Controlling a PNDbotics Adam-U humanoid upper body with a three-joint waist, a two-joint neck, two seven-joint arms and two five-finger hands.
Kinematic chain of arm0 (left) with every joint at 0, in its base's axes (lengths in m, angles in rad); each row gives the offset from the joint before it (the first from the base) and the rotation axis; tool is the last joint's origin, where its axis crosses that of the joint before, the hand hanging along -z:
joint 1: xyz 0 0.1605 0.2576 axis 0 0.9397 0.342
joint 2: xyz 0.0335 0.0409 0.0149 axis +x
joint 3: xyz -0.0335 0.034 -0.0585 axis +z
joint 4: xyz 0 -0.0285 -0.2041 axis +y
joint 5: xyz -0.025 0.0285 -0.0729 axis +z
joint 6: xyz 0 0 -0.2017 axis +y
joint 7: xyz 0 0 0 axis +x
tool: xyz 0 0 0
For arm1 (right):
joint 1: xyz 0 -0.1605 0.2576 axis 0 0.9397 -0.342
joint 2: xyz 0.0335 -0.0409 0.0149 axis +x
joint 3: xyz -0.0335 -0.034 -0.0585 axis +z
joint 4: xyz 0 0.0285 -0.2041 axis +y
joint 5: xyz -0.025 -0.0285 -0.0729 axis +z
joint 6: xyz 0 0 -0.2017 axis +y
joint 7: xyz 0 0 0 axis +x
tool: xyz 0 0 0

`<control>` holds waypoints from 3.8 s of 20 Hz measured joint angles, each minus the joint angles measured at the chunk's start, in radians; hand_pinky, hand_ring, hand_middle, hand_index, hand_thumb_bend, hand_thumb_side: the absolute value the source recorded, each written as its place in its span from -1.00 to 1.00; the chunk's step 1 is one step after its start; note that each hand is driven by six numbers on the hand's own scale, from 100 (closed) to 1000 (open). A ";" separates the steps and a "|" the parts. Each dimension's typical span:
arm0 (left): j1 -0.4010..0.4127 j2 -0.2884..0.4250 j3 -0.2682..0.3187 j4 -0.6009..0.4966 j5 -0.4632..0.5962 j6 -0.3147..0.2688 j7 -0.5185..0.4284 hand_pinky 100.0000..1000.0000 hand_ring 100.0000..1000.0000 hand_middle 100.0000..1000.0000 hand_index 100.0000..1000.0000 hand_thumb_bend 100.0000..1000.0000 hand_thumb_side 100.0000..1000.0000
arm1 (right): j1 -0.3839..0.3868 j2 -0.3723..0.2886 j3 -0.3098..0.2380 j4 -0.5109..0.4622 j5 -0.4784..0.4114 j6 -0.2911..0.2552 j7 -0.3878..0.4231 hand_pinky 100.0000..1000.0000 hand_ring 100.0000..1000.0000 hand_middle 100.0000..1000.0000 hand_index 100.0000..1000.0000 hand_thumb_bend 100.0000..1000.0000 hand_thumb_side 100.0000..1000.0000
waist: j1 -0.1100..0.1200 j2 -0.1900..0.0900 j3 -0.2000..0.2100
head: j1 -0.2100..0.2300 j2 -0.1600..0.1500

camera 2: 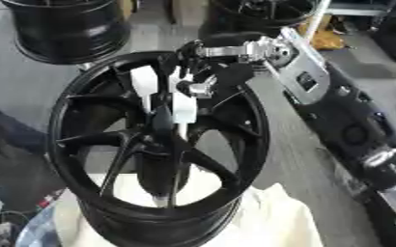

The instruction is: Pull the pin out of the wheel hub.

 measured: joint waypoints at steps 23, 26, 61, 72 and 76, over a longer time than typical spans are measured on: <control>0.000 0.000 0.000 0.000 0.000 -0.004 -0.008 0.09 -0.04 0.26 0.45 -1.00 0.81 | 0.033 0.005 0.029 0.058 0.096 -0.018 -0.018 0.52 0.55 0.63 0.88 -0.90 0.51 | 0.002 0.001 -0.001 | 0.000 0.000; 0.000 0.000 0.000 0.000 0.000 -0.004 -0.009 0.09 -0.04 0.26 0.45 -1.00 0.81 | 0.034 0.012 0.026 0.073 0.114 -0.023 -0.023 0.52 0.55 0.63 0.88 -0.90 0.52 | 0.002 0.001 -0.001 | -0.001 0.000; 0.000 0.000 0.000 0.000 -0.001 0.001 -0.014 0.09 -0.03 0.27 0.45 -1.00 0.83 | 0.032 0.053 -0.017 0.110 0.191 -0.055 -0.055 0.31 0.02 -0.41 0.01 -1.00 -0.42 | 0.002 0.003 0.002 | -0.009 0.000; 0.000 0.000 0.000 0.000 -0.002 0.002 -0.016 0.09 -0.03 0.27 0.46 -1.00 0.83 | -0.037 0.043 -0.073 0.105 0.087 -0.063 -0.062 0.32 -0.02 -0.47 -0.03 -1.00 -0.67 | -0.001 0.003 -0.001 | -0.014 0.000; 0.001 0.000 0.000 0.000 -0.005 0.003 -0.016 0.09 -0.03 0.27 0.46 -1.00 0.84 | -0.058 -0.011 -0.115 0.054 0.036 -0.054 -0.053 0.33 -0.02 -0.47 -0.02 -1.00 -0.84 | -0.002 0.003 -0.009 | -0.014 0.000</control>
